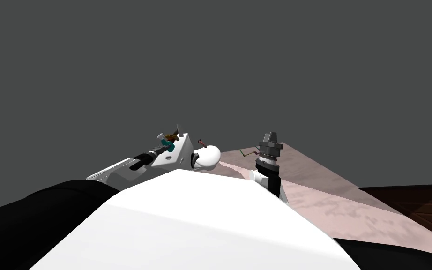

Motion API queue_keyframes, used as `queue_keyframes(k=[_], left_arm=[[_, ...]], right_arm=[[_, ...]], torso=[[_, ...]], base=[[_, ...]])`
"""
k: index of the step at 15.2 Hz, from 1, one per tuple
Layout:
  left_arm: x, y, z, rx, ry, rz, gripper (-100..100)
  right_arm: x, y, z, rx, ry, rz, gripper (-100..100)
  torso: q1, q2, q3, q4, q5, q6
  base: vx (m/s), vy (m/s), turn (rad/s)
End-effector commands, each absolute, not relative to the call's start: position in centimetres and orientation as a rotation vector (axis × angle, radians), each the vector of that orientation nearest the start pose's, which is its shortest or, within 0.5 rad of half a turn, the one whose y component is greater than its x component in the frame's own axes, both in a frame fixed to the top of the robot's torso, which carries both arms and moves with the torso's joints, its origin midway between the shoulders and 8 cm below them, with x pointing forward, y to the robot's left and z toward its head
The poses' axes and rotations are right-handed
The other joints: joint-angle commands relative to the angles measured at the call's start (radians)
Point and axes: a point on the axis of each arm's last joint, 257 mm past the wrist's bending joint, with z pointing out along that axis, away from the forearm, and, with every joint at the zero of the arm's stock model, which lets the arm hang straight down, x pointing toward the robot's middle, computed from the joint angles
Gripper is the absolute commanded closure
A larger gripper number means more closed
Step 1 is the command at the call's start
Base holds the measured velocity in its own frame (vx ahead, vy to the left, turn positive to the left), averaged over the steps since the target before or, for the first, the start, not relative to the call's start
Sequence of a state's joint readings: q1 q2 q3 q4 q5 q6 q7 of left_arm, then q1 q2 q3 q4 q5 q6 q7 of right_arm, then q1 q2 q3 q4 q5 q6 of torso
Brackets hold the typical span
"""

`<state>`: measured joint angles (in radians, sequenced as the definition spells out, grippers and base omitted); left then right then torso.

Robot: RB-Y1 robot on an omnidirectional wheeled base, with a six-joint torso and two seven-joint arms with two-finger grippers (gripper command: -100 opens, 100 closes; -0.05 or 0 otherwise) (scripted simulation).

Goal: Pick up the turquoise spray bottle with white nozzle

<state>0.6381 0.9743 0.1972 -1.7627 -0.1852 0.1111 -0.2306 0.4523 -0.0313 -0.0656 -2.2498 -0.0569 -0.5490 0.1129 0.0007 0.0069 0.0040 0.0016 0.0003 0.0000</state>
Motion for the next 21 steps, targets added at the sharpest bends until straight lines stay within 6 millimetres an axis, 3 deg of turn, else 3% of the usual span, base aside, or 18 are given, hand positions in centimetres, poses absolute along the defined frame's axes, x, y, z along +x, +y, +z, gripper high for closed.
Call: queue_keyframes(k=[1, 2, 4, 5, 7, 8, 10, 11, 13, 14, 16, 17, 19, 21], left_arm=[[36.6, 57.5, -22.9, -0.349, 1.888, 0.126, -100], [36.9, 57.7, -24.2, -0.361, 1.914, 0.133, -100], [38.1, 57.3, -23.2, -0.352, 1.889, 0.121, -100], [38.4, 57.5, -24.4, -0.362, 1.916, 0.131, -100], [39.6, 57.1, -23.3, -0.353, 1.890, 0.119, -100], [39.9, 57.4, -24.4, -0.362, 1.915, 0.132, -100], [41.1, 57.0, -23.3, -0.352, 1.890, 0.120, -100], [41.5, 57.3, -24.3, -0.359, 1.913, 0.136, -100], [42.6, 56.9, -23.2, -0.351, 1.889, 0.125, -100], [43.1, 57.3, -24.0, -0.356, 1.909, 0.142, -100], [44.1, 56.9, -23.0, -0.348, 1.888, 0.132, -100], [44.4, 57.4, -23.8, -0.354, 1.909, 0.154, -100], [45.5, 56.9, -22.7, -0.345, 1.885, 0.142, -100], [45.7, 57.5, -23.4, -0.351, 1.905, 0.168, -100]], right_arm=[[34.0, -30.0, 3.8, 0.573, 0.579, 1.197, 0], [34.0, -30.0, 3.8, 0.573, 0.579, 1.197, 0], [34.0, -30.0, 3.8, 0.573, 0.579, 1.197, 0], [34.0, -30.0, 3.8, 0.573, 0.579, 1.197, 0], [34.0, -30.0, 3.8, 0.573, 0.579, 1.197, 0], [34.0, -30.0, 3.8, 0.573, 0.579, 1.197, 0], [34.0, -30.0, 3.8, 0.573, 0.579, 1.197, 0], [34.0, -30.0, 3.8, 0.573, 0.579, 1.197, 0], [34.0, -30.0, 3.8, 0.573, 0.579, 1.197, 0], [34.0, -30.0, 3.8, 0.573, 0.579, 1.197, 0], [34.0, -30.0, 3.8, 0.573, 0.579, 1.197, 0], [34.0, -30.0, 3.8, 0.573, 0.579, 1.197, 0], [34.0, -30.0, 3.8, 0.573, 0.579, 1.197, 0], [34.0, -30.0, 3.8, 0.573, 0.579, 1.197, 0]], torso=[[0.000, 0.000, 0.000, 0.000, 0.000, 0.000], [0.000, -0.001, 0.000, 0.000, 0.000, 0.000], [0.000, -0.001, 0.000, 0.000, 0.000, 0.000], [0.000, -0.001, -0.001, 0.000, 0.000, 0.000], [0.000, -0.001, 0.000, 0.000, 0.000, 0.000], [-0.001, -0.001, -0.001, 0.000, 0.000, 0.000], [-0.001, -0.001, 0.000, 0.000, 0.000, 0.000], [-0.001, -0.001, -0.001, 0.000, 0.000, 0.000], [-0.001, -0.001, 0.000, 0.000, 0.000, 0.000], [-0.001, -0.001, -0.001, 0.000, 0.000, 0.000], [-0.001, 0.000, 0.000, 0.000, 0.000, 0.000], [-0.001, -0.001, 0.000, 0.000, 0.000, 0.000], [0.000, -0.001, 0.000, 0.000, 0.000, 0.000], [-0.001, -0.002, -0.001, 0.000, 0.000, 0.000]], base=[[-0.052, 0.012, -0.004], [-0.062, 0.022, -0.002], [-0.063, 0.017, -0.005], [-0.064, 0.016, -0.003], [-0.066, 0.011, -0.005], [-0.066, 0.007, -0.002], [-0.064, 0.010, -0.004], [-0.065, 0.015, -0.003], [-0.066, 0.013, -0.006], [-0.069, 0.011, -0.003], [-0.070, 0.016, -0.004], [-0.061, 0.014, -0.004], [-0.060, 0.015, -0.004], [-0.039, 0.006, 0.000]])
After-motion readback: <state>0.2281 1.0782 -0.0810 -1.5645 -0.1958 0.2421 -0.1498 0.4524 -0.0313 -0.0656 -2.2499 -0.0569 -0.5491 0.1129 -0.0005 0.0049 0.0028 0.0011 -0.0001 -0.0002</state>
